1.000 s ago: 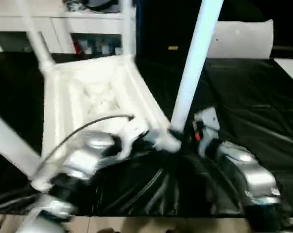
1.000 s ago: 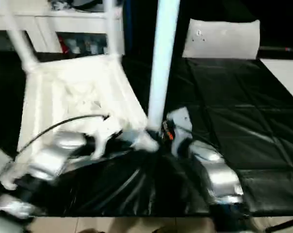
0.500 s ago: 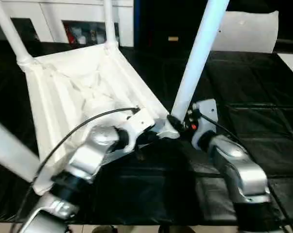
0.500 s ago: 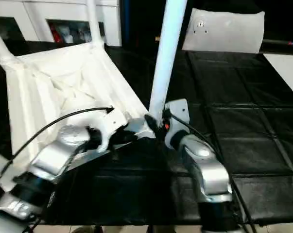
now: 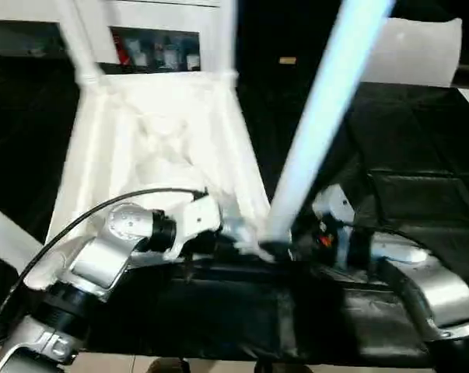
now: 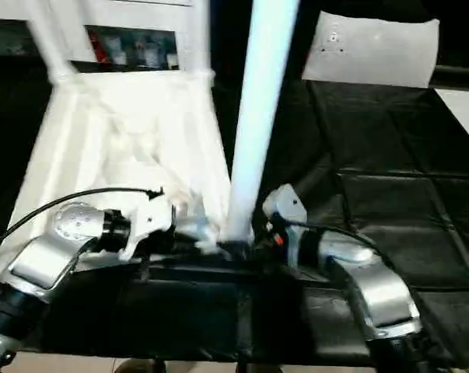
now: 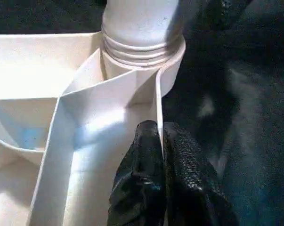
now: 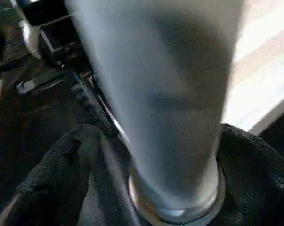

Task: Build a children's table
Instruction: Rotate leg to tighten

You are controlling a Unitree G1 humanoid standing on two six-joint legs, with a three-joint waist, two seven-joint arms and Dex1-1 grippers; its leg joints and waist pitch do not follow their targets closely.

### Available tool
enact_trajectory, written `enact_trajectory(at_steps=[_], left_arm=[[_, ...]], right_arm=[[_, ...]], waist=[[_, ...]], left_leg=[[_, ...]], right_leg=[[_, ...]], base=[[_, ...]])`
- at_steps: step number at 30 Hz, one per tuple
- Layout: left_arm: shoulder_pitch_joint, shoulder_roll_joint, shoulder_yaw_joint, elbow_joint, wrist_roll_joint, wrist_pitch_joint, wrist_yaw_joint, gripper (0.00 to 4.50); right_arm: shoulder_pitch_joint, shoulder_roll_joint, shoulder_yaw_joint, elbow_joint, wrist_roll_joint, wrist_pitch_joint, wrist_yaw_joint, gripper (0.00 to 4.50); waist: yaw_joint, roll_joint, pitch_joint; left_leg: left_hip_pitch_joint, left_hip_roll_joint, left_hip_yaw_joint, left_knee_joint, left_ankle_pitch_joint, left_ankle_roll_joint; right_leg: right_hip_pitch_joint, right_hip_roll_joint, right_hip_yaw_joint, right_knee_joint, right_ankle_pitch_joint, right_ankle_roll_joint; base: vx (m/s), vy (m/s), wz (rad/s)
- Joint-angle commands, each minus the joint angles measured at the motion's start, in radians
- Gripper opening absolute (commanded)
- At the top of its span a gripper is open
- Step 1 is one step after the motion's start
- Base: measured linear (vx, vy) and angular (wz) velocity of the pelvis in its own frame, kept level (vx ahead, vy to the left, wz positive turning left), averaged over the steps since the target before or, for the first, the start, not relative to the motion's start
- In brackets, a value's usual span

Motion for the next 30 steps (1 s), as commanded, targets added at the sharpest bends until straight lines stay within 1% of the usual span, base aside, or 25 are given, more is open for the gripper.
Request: enact_trajectory(at_steps=[1, 2, 4, 5, 6, 7, 8, 10, 11, 12, 13, 15, 16, 18, 19, 20, 21, 22, 23, 26, 28, 30], left_arm=[[0.010, 0.004, -0.066, 0.015, -0.010, -0.033, -0.080, 0.00], [0.004, 0.014, -0.074, 0.031, -0.018, -0.063, -0.118, 0.00], [0.002, 0.016, -0.077, 0.037, -0.021, -0.074, -0.133, 0.00], [-0.002, 0.021, -0.083, 0.045, -0.024, -0.094, -0.161, 0.00], [-0.007, 0.025, -0.088, 0.053, -0.025, -0.110, -0.183, 0.00], [-0.009, 0.027, -0.091, 0.057, -0.024, -0.116, -0.190, 0.00], [-0.013, 0.028, -0.094, 0.063, -0.020, -0.125, -0.196, 0.00], [-0.017, 0.030, -0.098, 0.073, -0.015, -0.138, -0.205, 0.00], [-0.020, 0.031, -0.101, 0.079, -0.012, -0.146, -0.214, 0.00], [-0.023, 0.031, -0.102, 0.086, -0.012, -0.153, -0.220, 0.00], [-0.028, 0.029, -0.101, 0.095, -0.012, -0.161, -0.227, 0.00], [-0.038, 0.026, -0.102, 0.111, -0.009, -0.175, -0.235, 0.00], [-0.042, 0.025, -0.102, 0.118, -0.008, -0.181, -0.240, 0.00], [-0.048, 0.024, -0.103, 0.130, -0.007, -0.195, -0.245, 0.00], [-0.049, 0.024, -0.103, 0.131, -0.007, -0.196, -0.246, 0.00], [-0.050, 0.024, -0.103, 0.133, -0.008, -0.196, -0.248, 0.00], [-0.050, 0.024, -0.103, 0.135, -0.007, -0.199, -0.247, 0.00], [-0.050, 0.025, -0.104, 0.136, -0.006, -0.200, -0.248, 0.00], [-0.051, 0.024, -0.105, 0.140, -0.005, -0.202, -0.248, 0.00], [-0.051, 0.023, -0.106, 0.149, -0.001, -0.206, -0.246, 0.00], [-0.050, 0.019, -0.103, 0.156, 0.000, -0.210, -0.240, 0.00], [-0.047, 0.013, -0.098, 0.158, 0.000, -0.207, -0.227, 0.00]], right_arm=[[-0.010, -0.031, 0.021, 0.006, 0.020, -0.020, 0.078, 4.09], [-0.020, -0.062, 0.034, 0.018, 0.029, -0.048, 0.152, 4.09], [-0.024, -0.072, 0.039, 0.026, 0.032, -0.058, 0.176, 4.09], [-0.039, -0.091, 0.050, 0.051, 0.030, -0.087, 0.221, 4.09], [-0.053, -0.105, 0.060, 0.076, 0.027, -0.104, 0.257, 3.93], [-0.058, -0.108, 0.062, 0.085, 0.028, -0.109, 0.268, 3.83], [-0.063, -0.110, 0.065, 0.094, 0.030, -0.113, 0.282, 3.75], [-0.071, -0.111, 0.067, 0.108, 0.032, -0.117, 0.296, 3.70], [-0.079, -0.110, 0.070, 0.119, 0.034, -0.118, 0.306, 3.44], [-0.086, -0.110, 0.073, 0.130, 0.036, -0.121, 0.315, 3.44], [-0.094, -0.110, 0.077, 0.144, 0.036, -0.128, 0.328, 3.31], [-0.108, -0.105, 0.081, 0.171, 0.034, -0.147, 0.344, 3.24], [-0.115, -0.101, 0.082, 0.185, 0.033, -0.161, 0.348, 3.00], [-0.125, -0.095, 0.085, 0.206, 0.033, -0.172, 0.359, 3.00], [-0.125, -0.094, 0.086, 0.207, 0.033, -0.172, 0.360, 2.89], [-0.126, -0.093, 0.088, 0.208, 0.033, -0.171, 0.361, 2.70], [-0.126, -0.091, 0.089, 0.207, 0.034, -0.170, 0.362, 2.61], [-0.126, -0.090, 0.090, 0.206, 0.034, -0.170, 0.363, 2.61], [-0.126, -0.089, 0.092, 0.206, 0.035, -0.171, 0.367, 2.49], [-0.123, -0.089, 0.098, 0.208, 0.034, -0.175, 0.376, 2.21], [-0.122, -0.089, 0.100, 0.212, 0.035, -0.180, 0.381, 2.18], [-0.117, -0.088, 0.101, 0.208, 0.039, -0.178, 0.381, 2.10]], waist=[[-0.002, -0.007, -0.058], [0.000, -0.008, -0.060], [0.001, -0.009, -0.060], [0.002, -0.011, -0.062], [0.003, -0.010, -0.062], [0.003, -0.013, -0.062], [0.005, -0.012, -0.062], [0.006, -0.012, -0.062], [0.008, -0.012, -0.062], [0.008, -0.013, -0.062], [0.010, -0.014, -0.065], [0.013, -0.013, -0.065], [0.015, -0.014, -0.067], [0.020, -0.014, -0.069], [0.024, -0.015, -0.071], [0.025, -0.016, -0.072], [0.026, -0.014, -0.074], [0.026, -0.015, -0.074], [0.027, -0.016, -0.074], [0.027, -0.016, -0.073], [0.027, -0.017, -0.074], [0.027, -0.016, -0.072]], left_leg=[[0.004, 0.064, -0.015, -0.051, 0.018, 0.144], [0.004, 0.063, -0.015, -0.050, 0.023, 0.148], [0.002, 0.063, -0.015, -0.049, 0.024, 0.152], [0.003, 0.064, -0.015, -0.048, 0.016, 0.151], [0.003, 0.063, -0.015, -0.047, 0.015, 0.150], [0.002, 0.064, -0.015, -0.047, 0.007, 0.147], [0.002, 0.065, -0.015, -0.047, 0.000, 0.142], [0.002, 0.065, -0.016, -0.047, -0.011, 0.135], [0.003, 0.065, -0.015, -0.046, -0.016, 0.129], [0.003, 0.065, -0.015, -0.046, -0.019, 0.127], [0.004, 0.065, -0.015, -0.045, -0.020, 0.123], [0.004, 0.065, -0.014, -0.044, -0.022, 0.118], [0.003, 0.064, -0.014, -0.042, -0.018, 0.117], [0.004, 0.063, -0.013, -0.041, -0.007, 0.120], [0.004, 0.064, -0.013, -0.041, -0.002, 0.121], [0.003, 0.064, -0.013, -0.040, 0.006, 0.123], [0.003, 0.064, -0.014, -0.040, 0.016, 0.126], [0.003, 0.064, -0.014, -0.039, 0.016, 0.128], [0.002, 0.063, -0.014, -0.039, 0.017, 0.130], [0.002, 0.063, -0.014, -0.039, 0.012, 0.128], [0.002, 0.063, -0.014, -0.039, 0.010, 0.125], [0.002, 0.063, -0.014, -0.040, 0.006, 0.123]], right_leg=[[0.059, -0.092, 0.060, -0.049, 0.084, -0.280], [0.060, -0.092, 0.059, -0.048, 0.086, -0.279], [0.059, -0.092, 0.059, -0.047, 0.084, -0.281], [0.059, -0.094, 0.058, -0.048, 0.066, -0.283], [0.059, -0.093, 0.058, -0.048, 0.059, -0.284], [0.059, -0.094, 0.058, -0.049, 0.041, -0.284], [0.058, -0.095, 0.058, -0.049, 0.025, -0.286], [0.058, -0.094, 0.058, -0.050, -0.002, -0.282], [0.056, -0.094, 0.058, -0.051, -0.016, -0.279], [0.056, -0.094, 0.058, -0.052, -0.021, -0.278], [0.057, -0.094, 0.059, -0.051, -0.025, -0.277], [0.055, -0.094, 0.058, -0.050, -0.030, -0.277], [0.057, -0.094, 0.058, -0.048, -0.023, -0.277], [0.057, -0.094, 0.058, -0.046, -0.006, -0.276], [0.056, -0.094, 0.057, -0.045, 0.006, -0.277], [0.058, -0.093, 0.057, -0.042, 0.022, -0.278], [0.058, -0.092, 0.056, -0.039, 0.040, -0.280], [0.057, -0.092, 0.056, -0.039, 0.045, -0.281], [0.058, -0.092, 0.056, -0.038, 0.047, -0.281], [0.058, -0.091, 0.056, -0.040, 0.034, -0.279], [0.058, -0.092, 0.056, -0.040, 0.029, -0.276], [0.058, -0.092, 0.056, -0.041, 0.022, -0.277]], base=[[0.000, 0.000, 0.00], [0.000, 0.000, 0.00], [0.000, 0.000, 0.00], [0.000, 0.000, 0.00], [0.000, 0.000, 0.00], [0.000, 0.000, 0.00], [0.000, 0.000, 0.00], [0.000, 0.000, 0.00], [0.000, 0.000, 0.00], [0.000, 0.000, 0.00], [0.000, 0.000, 0.00], [0.000, 0.000, 0.00], [0.000, 0.000, 0.00], [0.000, 0.000, 0.00], [0.000, 0.000, 0.00], [0.000, 0.000, 0.00], [0.000, 0.000, 0.00], [0.000, 0.000, 0.00], [0.000, 0.000, 0.00], [0.000, 0.000, 0.00], [0.000, 0.000, 0.00], [0.000, 0.000, 0.00]])
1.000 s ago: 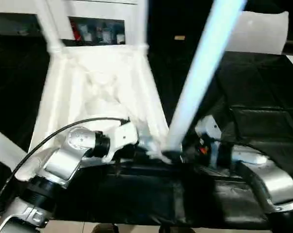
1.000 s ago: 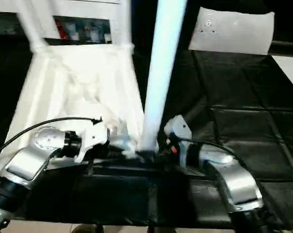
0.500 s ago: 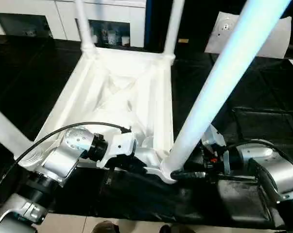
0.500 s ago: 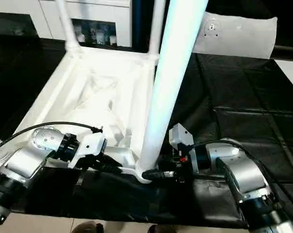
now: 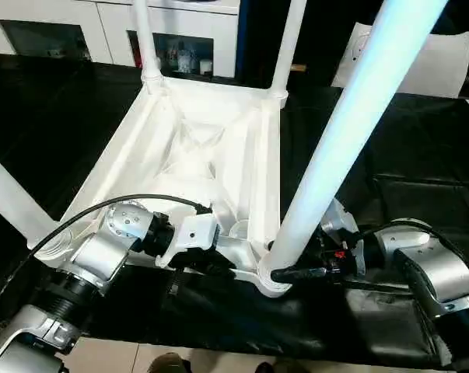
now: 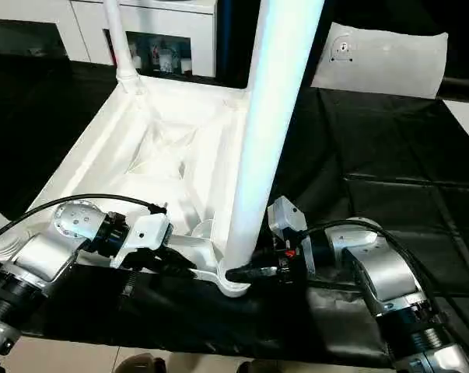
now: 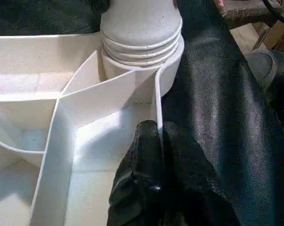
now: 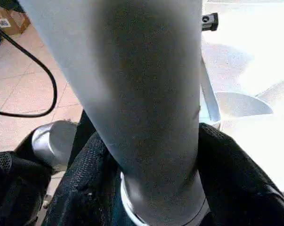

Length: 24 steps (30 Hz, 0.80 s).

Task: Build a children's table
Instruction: Rotate leg to tighten

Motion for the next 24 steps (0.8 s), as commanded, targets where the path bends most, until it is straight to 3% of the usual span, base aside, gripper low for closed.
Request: enact_trajectory(at_steps=[1, 5, 8, 9, 10, 11, 12, 13, 14, 15, 17, 18, 19, 20, 21, 24], left_arm=[[0.015, -0.013, -0.044, 0.013, 0.013, -0.004, -0.014, 0.00], [0.045, -0.052, -0.010, -0.030, -0.004, 0.078, 0.081, 0.00], [0.074, -0.085, 0.005, -0.069, 0.018, 0.157, 0.187, 0.00], [0.087, -0.103, 0.013, -0.088, 0.024, 0.196, 0.233, 0.00], [0.098, -0.124, 0.022, -0.106, 0.025, 0.226, 0.275, 0.00], [0.104, -0.135, 0.027, -0.115, 0.023, 0.241, 0.292, 0.00], [0.119, -0.167, 0.035, -0.146, 0.019, 0.290, 0.337, 0.00], [0.128, -0.196, 0.039, -0.168, 0.026, 0.327, 0.382, 0.00], [0.130, -0.208, 0.041, -0.175, 0.028, 0.343, 0.398, 0.00], [0.137, -0.255, 0.048, -0.196, 0.036, 0.397, 0.462, 0.00], [0.138, -0.281, 0.052, -0.203, 0.046, 0.422, 0.500, 0.00], [0.129, -0.375, 0.074, -0.208, 0.078, 0.482, 0.625, 0.00], [0.120, -0.426, 0.089, -0.204, 0.093, 0.506, 0.694, 0.00], [0.116, -0.445, 0.095, -0.203, 0.098, 0.515, 0.720, 0.00], [0.108, -0.471, 0.099, -0.198, 0.108, 0.526, 0.756, 0.00], [0.095, -0.502, 0.088, -0.196, 0.129, 0.547, 0.794, 0.00]], right_arm=[[0.009, -0.002, 0.012, -0.011, 0.020, 0.016, 0.021, 2.09], [0.067, 0.027, 0.001, -0.100, 0.059, 0.091, -0.050, 2.07], [0.125, 0.082, 0.005, -0.163, 0.028, 0.135, -0.196, 2.07], [0.147, 0.108, 0.012, -0.185, 0.002, 0.146, -0.259, 2.07], [0.163, 0.136, 0.015, -0.202, -0.018, 0.167, -0.323, 2.07], [0.169, 0.152, 0.014, -0.209, -0.027, 0.180, -0.356, 2.07], [0.177, 0.207, 0.001, -0.220, -0.037, 0.230, -0.449, 2.06], [0.177, 0.257, -0.012, -0.227, -0.036, 0.278, -0.521, 2.04], [0.175, 0.276, -0.016, -0.228, -0.039, 0.292, -0.547, 2.03], [0.164, 0.348, -0.036, -0.224, -0.052, 0.348, -0.649, 2.02], [0.157, 0.381, -0.047, -0.222, -0.058, 0.380, -0.698, 2.02], [0.131, 0.467, -0.073, -0.204, -0.076, 0.448, -0.826, 2.02], [0.115, 0.510, -0.088, -0.189, -0.082, 0.476, -0.883, 2.02], [0.109, 0.526, -0.094, -0.182, -0.085, 0.487, -0.905, 2.02], [0.096, 0.552, -0.105, -0.171, -0.091, 0.502, -0.944, 2.02], [0.071, 0.603, -0.135, -0.157, -0.100, 0.531, -1.014, 2.02]], waist=[[-0.003, -0.005, -0.068], [-0.001, -0.006, -0.069], [-0.003, -0.005, -0.067], [-0.007, -0.003, -0.059], [-0.012, -0.005, -0.054], [-0.016, -0.005, -0.046], [-0.021, 0.000, -0.042], [-0.029, -0.002, -0.041], [-0.036, -0.004, -0.042], [-0.053, -0.001, -0.046], [-0.065, 0.002, -0.049], [-0.068, 0.001, -0.048], [-0.075, 0.005, -0.047], [-0.079, 0.002, -0.046], [-0.078, 0.001, -0.047], [-0.081, 0.008, -0.049]], left_leg=[[0.001, 0.061, -0.014, -0.058, -0.003, 0.117], [0.002, 0.062, -0.015, -0.058, -0.001, 0.115], [0.001, 0.063, -0.016, -0.061, -0.014, 0.103], [-0.002, 0.062, -0.018, -0.069, -0.053, 0.085], [0.004, 0.062, -0.017, -0.073, -0.110, 0.051], [0.009, 0.056, -0.021, -0.077, -0.184, 0.029], [0.013, 0.057, -0.023, -0.079, -0.206, 0.013], [0.014, 0.052, -0.030, -0.082, -0.252, -0.003], [0.013, 0.052, -0.034, -0.083, -0.258, -0.012], [0.004, 0.052, -0.040, -0.089, -0.257, -0.025], [0.005, 0.050, -0.045, -0.091, -0.273, -0.024], [0.005, 0.050, -0.045, -0.091, -0.272, -0.021], [0.006, 0.051, -0.044, -0.094, -0.275, -0.021], [0.007, 0.050, -0.043, -0.093, -0.280, -0.026], [0.015, 0.046, -0.043, -0.088, -0.294, -0.019], [0.010, 0.047, -0.042, -0.091, -0.284, -0.001]], right_leg=[[0.057, -0.090, 0.056, -0.061, 0.011, -0.273], [0.059, -0.089, 0.057, -0.061, 0.023, -0.272], [0.058, -0.090, 0.057, -0.066, -0.005, -0.260], [0.056, -0.089, 0.055, -0.077, -0.092, -0.240], [0.053, -0.090, 0.055, -0.090, -0.210, -0.217], [0.050, -0.093, 0.055, -0.110, -0.388, -0.171], [0.047, -0.094, 0.058, -0.113, -0.453, -0.152], [0.045, -0.097, 0.054, -0.128, -0.588, -0.105], [0.046, -0.098, 0.054, -0.130, -0.620, -0.087], [0.046, -0.095, 0.051, -0.131, -0.623, -0.064], [0.046, -0.093, 0.048, -0.133, -0.613, -0.054], [0.045, -0.092, 0.047, -0.134, -0.594, -0.058], [0.041, -0.089, 0.047, -0.134, -0.563, -0.071], [0.038, -0.088, 0.048, -0.134, -0.562, -0.074], [0.033, -0.089, 0.050, -0.141, -0.578, -0.068], [0.032, -0.087, 0.058, -0.140, -0.517, -0.073]], base=[[0.000, 0.000, 0.00], [0.000, 0.000, 0.00], [0.000, 0.000, 0.00], [0.000, 0.000, 0.00], [0.000, 0.000, 0.00], [0.000, 0.000, 0.00], [0.000, 0.000, 0.00], [-0.054, 0.001, -0.05], [-0.059, 0.010, -0.11], [-0.059, 0.010, -0.11], [-0.028, 0.013, -0.08], [0.000, 0.000, 0.00], [0.000, 0.000, 0.00], [0.000, 0.000, 0.00], [0.000, 0.000, 0.00], [0.000, 0.000, 0.00]])
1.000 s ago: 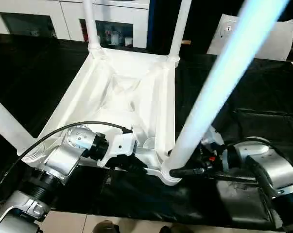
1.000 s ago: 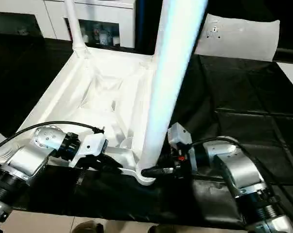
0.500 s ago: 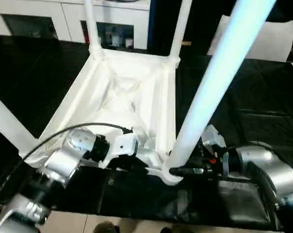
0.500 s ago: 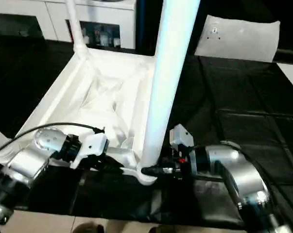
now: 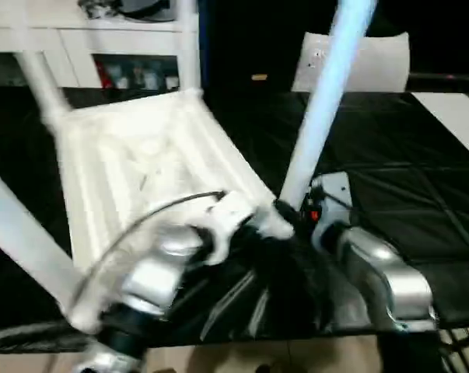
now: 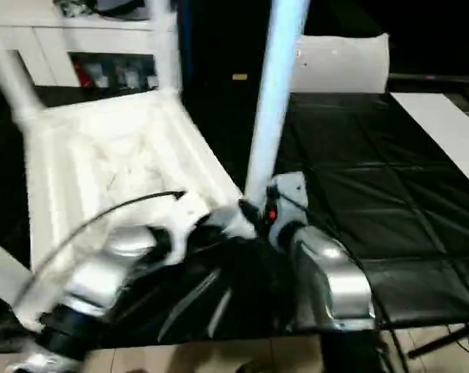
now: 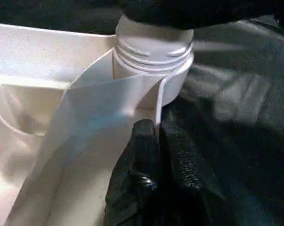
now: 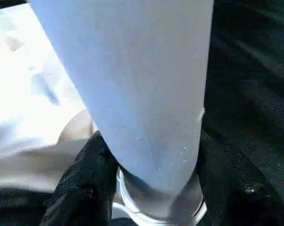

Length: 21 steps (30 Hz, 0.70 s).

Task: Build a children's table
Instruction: Rotate leg to tighten

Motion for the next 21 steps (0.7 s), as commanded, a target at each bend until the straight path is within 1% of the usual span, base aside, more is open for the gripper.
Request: enact_trajectory(at_steps=[1, 2, 3, 4, 6, 7, 8, 9, 10, 11, 12, 13, 14, 15, 16, 17, 18, 19, 20, 21], left_arm=[[-0.029, -0.075, -0.036, -0.009, -0.038, -0.013, 0.049, 0.00], [-0.028, -0.070, -0.041, -0.011, -0.033, -0.015, 0.045, 0.00], [-0.027, -0.061, -0.049, -0.014, -0.029, -0.019, 0.033, 0.00], [-0.024, -0.051, -0.057, -0.023, -0.026, -0.014, 0.022, 0.00], [-0.006, -0.013, -0.069, -0.048, -0.012, -0.015, -0.022, 0.00], [-0.006, -0.013, -0.069, -0.048, -0.012, -0.015, -0.022, 0.00], [0.004, 0.013, -0.071, -0.058, -0.016, -0.027, -0.053, 0.00], [0.009, 0.030, -0.071, -0.060, -0.021, -0.035, -0.068, 0.00], [0.017, 0.063, -0.074, -0.060, -0.029, -0.066, -0.101, 0.00], [0.025, 0.098, -0.075, -0.059, -0.038, -0.098, -0.137, 0.00], [0.029, 0.114, -0.073, -0.058, -0.043, -0.114, -0.154, 0.00], [0.030, 0.124, -0.072, -0.056, -0.046, -0.128, -0.166, 0.00], [0.032, 0.139, -0.071, -0.052, -0.049, -0.154, -0.186, 0.00], [0.035, 0.158, -0.071, -0.049, -0.055, -0.177, -0.216, 0.00], [0.037, 0.181, -0.073, -0.047, -0.060, -0.200, -0.247, 0.00], [0.039, 0.222, -0.079, -0.040, -0.070, -0.251, -0.308, 0.00], [0.038, 0.248, -0.082, -0.031, -0.071, -0.272, -0.341, 0.00], [0.037, 0.264, -0.084, -0.025, -0.072, -0.283, -0.361, 0.00], [0.035, 0.280, -0.082, -0.017, -0.081, -0.296, -0.388, 0.00], [0.031, 0.297, -0.081, -0.007, -0.095, -0.316, -0.417, 0.00]], right_arm=[[0.008, 0.089, 0.124, 0.036, 0.084, 0.094, 0.059, 2.02], [0.005, 0.087, 0.125, 0.038, 0.078, 0.085, 0.059, 2.02], [0.003, 0.079, 0.127, 0.040, 0.071, 0.072, 0.063, 2.58], [0.004, 0.073, 0.126, 0.038, 0.068, 0.066, 0.062, 2.72], [0.014, 0.046, 0.118, 0.016, 0.061, 0.049, 0.081, 2.72], [0.014, 0.046, 0.118, 0.016, 0.061, 0.049, 0.081, 2.86], [0.024, 0.014, 0.127, 0.001, 0.059, 0.022, 0.115, 3.08], [0.031, -0.012, 0.135, -0.009, 0.059, -0.002, 0.143, 3.08], [0.044, -0.055, 0.146, -0.026, 0.059, -0.030, 0.186, 3.12], [0.057, -0.103, 0.155, -0.041, 0.059, -0.067, 0.238, 3.31], [0.062, -0.128, 0.159, -0.045, 0.057, -0.092, 0.269, 3.44], [0.066, -0.144, 0.163, -0.048, 0.055, -0.107, 0.287, 3.44], [0.071, -0.165, 0.164, -0.049, 0.052, -0.126, 0.311, 3.57], [0.076, -0.189, 0.161, -0.048, 0.053, -0.149, 0.343, 3.57], [0.082, -0.212, 0.157, -0.046, 0.052, -0.175, 0.378, 3.65], [0.090, -0.254, 0.150, -0.042, 0.055, -0.230, 0.449, 3.89], [0.093, -0.280, 0.145, -0.039, 0.060, -0.256, 0.493, 3.89], [0.095, -0.298, 0.143, -0.035, 0.065, -0.274, 0.521, 3.96], [0.093, -0.319, 0.136, -0.026, 0.072, -0.296, 0.552, 4.06], [0.090, -0.344, 0.131, -0.013, 0.087, -0.321, 0.590, 4.18]], waist=[[0.008, -0.004, -0.031], [0.007, -0.006, -0.032], [0.008, -0.005, -0.033], [0.009, -0.005, -0.034], [0.009, -0.005, -0.035], [0.009, -0.005, -0.037], [0.011, -0.005, -0.038], [0.011, -0.006, -0.039], [0.011, -0.006, -0.038], [0.015, -0.009, -0.041], [0.015, -0.010, -0.044], [0.015, -0.009, -0.046], [0.016, -0.009, -0.048], [0.017, -0.009, -0.049], [0.020, -0.011, -0.051], [0.023, -0.012, -0.054], [0.026, -0.012, -0.055], [0.030, -0.010, -0.054], [0.035, -0.012, -0.050], [0.035, -0.010, -0.050]], left_leg=[[-0.005, 0.056, -0.038, -0.089, -0.276, 0.012], [-0.007, 0.056, -0.037, -0.090, -0.267, 0.014], [-0.010, 0.059, -0.036, -0.092, -0.250, 0.018], [-0.011, 0.059, -0.034, -0.092, -0.239, 0.020], [-0.014, 0.060, -0.035, -0.091, -0.229, 0.024], [-0.013, 0.060, -0.032, -0.089, -0.219, 0.028], [-0.013, 0.061, -0.031, -0.088, -0.206, 0.030], [-0.014, 0.061, -0.031, -0.088, -0.200, 0.035], [-0.014, 0.062, -0.029, -0.088, -0.199, 0.038], [-0.016, 0.060, -0.027, -0.084, -0.172, 0.053], [-0.017, 0.059, -0.026, -0.082, -0.154, 0.058], [-0.022, 0.059, -0.025, -0.080, -0.116, 0.069], [-0.020, 0.059, -0.020, -0.076, -0.082, 0.079], [-0.022, 0.060, -0.021, -0.075, -0.065, 0.084], [-0.023, 0.058, -0.020, -0.072, -0.049, 0.097], [-0.025, 0.056, -0.019, -0.069, -0.029, 0.113], [-0.027, 0.056, -0.020, -0.067, -0.020, 0.121], [-0.024, 0.056, -0.016, -0.064, -0.014, 0.137], [-0.023, 0.059, -0.015, -0.066, -0.021, 0.142], [-0.022, 0.060, -0.014, -0.067, -0.029, 0.141]], right_leg=[[0.016, -0.086, 0.053, -0.109, -0.472, -0.089], [0.018, -0.085, 0.055, -0.107, -0.443, -0.093], [0.021, -0.084, 0.055, -0.102, -0.390, -0.105], [0.023, -0.084, 0.056, -0.099, -0.356, -0.115], [0.025, -0.087, 0.057, -0.096, -0.342, -0.125], [0.025, -0.086, 0.058, -0.095, -0.325, -0.132], [0.026, -0.087, 0.058, -0.095, -0.306, -0.139], [0.027, -0.087, 0.058, -0.094, -0.299, -0.141], [0.026, -0.087, 0.058, -0.095, -0.298, -0.143], [0.031, -0.087, 0.059, -0.092, -0.265, -0.145], [0.033, -0.087, 0.058, -0.089, -0.241, -0.151], [0.038, -0.087, 0.057, -0.083, -0.186, -0.166], [0.037, -0.086, 0.057, -0.078, -0.124, -0.185], [0.039, -0.085, 0.056, -0.074, -0.095, -0.195], [0.042, -0.082, 0.054, -0.070, -0.052, -0.203], [0.045, -0.083, 0.054, -0.062, -0.008, -0.213], [0.047, -0.083, 0.054, -0.061, 0.011, -0.214], [0.040, -0.080, 0.054, -0.057, 0.044, -0.224], [0.038, -0.079, 0.051, -0.058, 0.030, -0.230], [0.036, -0.080, 0.051, -0.058, 0.012, -0.236]], base=[[0.000, 0.000, 0.00], [0.000, 0.000, 0.00], [0.000, 0.000, 0.00], [0.000, 0.000, 0.00], [0.000, 0.000, 0.00], [0.000, 0.000, 0.00], [0.000, 0.000, 0.00], [0.000, 0.000, 0.00], [0.000, 0.000, 0.00], [0.000, 0.000, 0.00], [0.000, 0.000, 0.00], [0.000, 0.000, 0.00], [0.000, 0.000, 0.00], [0.000, 0.000, 0.00], [0.000, 0.000, 0.00], [0.000, 0.000, 0.00], [0.000, 0.000, 0.00], [0.000, 0.000, 0.00], [0.000, 0.000, 0.00], [0.000, 0.000, 0.00]])
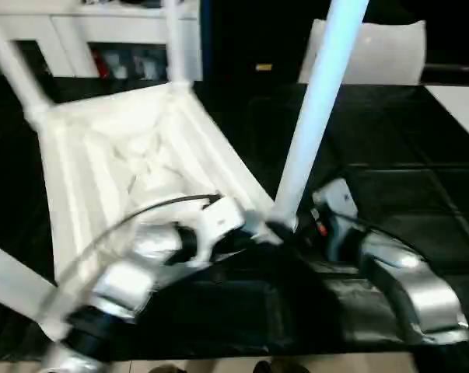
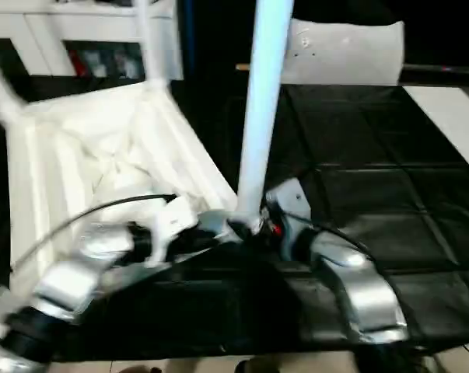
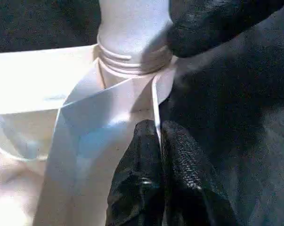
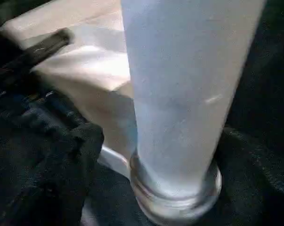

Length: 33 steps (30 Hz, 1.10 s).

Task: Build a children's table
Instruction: Rotate leg to tighten

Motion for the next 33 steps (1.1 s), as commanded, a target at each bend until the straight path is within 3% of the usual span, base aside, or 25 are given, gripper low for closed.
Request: enact_trajectory(at_steps=[1, 5, 10, 12, 16, 19, 23, 33], left_arm=[[0.003, 0.019, -0.047, 0.034, -0.021, -0.045, -0.094, 0.00], [-0.010, 0.058, -0.053, 0.053, -0.050, -0.084, -0.184, 0.00], [-0.035, 0.082, -0.062, 0.096, -0.060, -0.130, -0.246, 0.00], [-0.069, 0.101, -0.081, 0.146, -0.065, -0.187, -0.322, 0.00], [-0.095, 0.106, -0.096, 0.186, -0.065, -0.227, -0.370, 0.00], [-0.117, 0.109, -0.112, 0.216, -0.063, -0.256, -0.415, 0.00], [-0.141, 0.111, -0.130, 0.246, -0.062, -0.290, -0.456, 0.00], [-0.174, 0.107, -0.135, 0.304, -0.054, -0.330, -0.486, 0.00]], right_arm=[[-0.012, -0.038, 0.008, 0.016, 0.035, -0.052, 0.086, 4.28], [-0.035, -0.086, -0.003, 0.059, 0.060, -0.094, 0.183, 4.46], [-0.057, -0.125, 0.008, 0.104, 0.073, -0.144, 0.276, 4.46], [-0.081, -0.155, 0.031, 0.152, 0.075, -0.209, 0.376, 4.46], [-0.106, -0.179, 0.060, 0.205, 0.087, -0.239, 0.463, 4.46], [-0.140, -0.179, 0.074, 0.258, 0.099, -0.244, 0.525, 4.17], [-0.177, -0.182, 0.095, 0.313, 0.099, -0.267, 0.584, 3.84], [-0.205, -0.176, 0.119, 0.352, 0.120, -0.254, 0.663, 3.04]], waist=[[0.006, -0.006, -0.048], [0.013, -0.005, -0.047], [0.020, -0.009, -0.045], [0.021, -0.010, -0.046], [0.026, -0.011, -0.050], [0.029, -0.011, -0.050], [0.046, -0.012, -0.048], [0.052, -0.013, -0.043]], left_leg=[[0.002, 0.058, -0.013, -0.051, -0.056, 0.126], [0.003, 0.062, -0.014, -0.054, -0.073, 0.107], [0.002, 0.062, -0.015, -0.055, -0.109, 0.089], [0.004, 0.059, -0.014, -0.053, -0.116, 0.089], [0.004, 0.061, -0.013, -0.049, -0.077, 0.107], [0.002, 0.062, -0.014, -0.048, -0.061, 0.118], [0.004, 0.066, -0.010, -0.046, -0.047, 0.126], [0.003, 0.068, -0.012, -0.050, -0.077, 0.106]], right_leg=[[0.052, -0.086, 0.057, -0.070, -0.054, -0.233], [0.051, -0.087, 0.055, -0.063, -0.066, -0.247], [0.053, -0.092, 0.056, -0.070, -0.130, -0.234], [0.051, -0.093, 0.056, -0.074, -0.156, -0.227], [0.053, -0.093, 0.055, -0.064, -0.088, -0.246], [0.054, -0.093, 0.053, -0.060, -0.063, -0.260], [0.050, -0.093, 0.052, -0.055, -0.042, -0.276], [0.052, -0.096, 0.050, -0.058, -0.073, -0.277]], base=[[0.000, 0.000, 0.00], [0.000, 0.000, 0.00], [0.000, 0.000, 0.00], [0.000, 0.000, 0.00], [0.000, 0.000, 0.00], [0.000, 0.000, 0.00], [0.000, 0.000, 0.00], [0.000, 0.000, 0.00]])
